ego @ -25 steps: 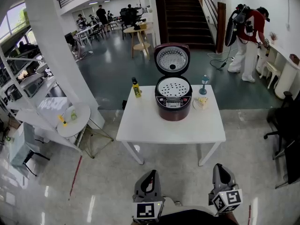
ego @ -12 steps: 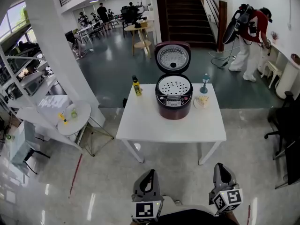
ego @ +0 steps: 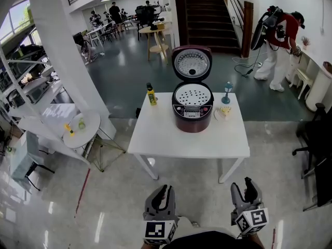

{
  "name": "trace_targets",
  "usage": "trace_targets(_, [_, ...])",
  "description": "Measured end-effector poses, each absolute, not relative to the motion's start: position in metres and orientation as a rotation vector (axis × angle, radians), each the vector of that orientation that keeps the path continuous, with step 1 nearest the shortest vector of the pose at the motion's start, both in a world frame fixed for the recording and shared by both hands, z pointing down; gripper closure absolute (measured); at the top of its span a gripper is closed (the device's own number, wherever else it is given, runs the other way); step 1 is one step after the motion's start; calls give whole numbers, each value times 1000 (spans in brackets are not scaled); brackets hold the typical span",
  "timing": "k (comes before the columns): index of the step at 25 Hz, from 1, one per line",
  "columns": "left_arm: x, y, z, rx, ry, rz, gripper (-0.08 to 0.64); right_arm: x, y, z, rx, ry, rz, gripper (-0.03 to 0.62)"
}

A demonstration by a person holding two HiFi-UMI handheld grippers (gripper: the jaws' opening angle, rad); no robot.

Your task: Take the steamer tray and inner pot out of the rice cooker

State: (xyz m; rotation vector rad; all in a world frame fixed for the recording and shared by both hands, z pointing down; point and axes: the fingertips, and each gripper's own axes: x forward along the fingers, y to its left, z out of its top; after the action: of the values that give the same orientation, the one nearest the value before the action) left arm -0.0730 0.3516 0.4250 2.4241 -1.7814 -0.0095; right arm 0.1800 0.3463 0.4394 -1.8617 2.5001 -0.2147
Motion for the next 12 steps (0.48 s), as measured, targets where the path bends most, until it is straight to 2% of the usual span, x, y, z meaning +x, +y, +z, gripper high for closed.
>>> trace_targets(1, [-70,349,423,2432,-1746,-38,469,180,345,440,-1861,2509,-204,352])
trace_targets(3, [-65,343,426,2469,-1685,-46,253,181,342,440,-1864,2523,-183,291])
trace_targets(5, [-62,337,432,2504,-1684,14,126,182,339,438,-1861,2530,-177,267])
trace_targets(9, [-62,328,430,2543,-1734,92,41,187,331,436,-1872,2530,-165,262])
trace_targets(12, [-67,322,434,2529,-1733,60,32,188,322,439,-1874,2526,-190,262])
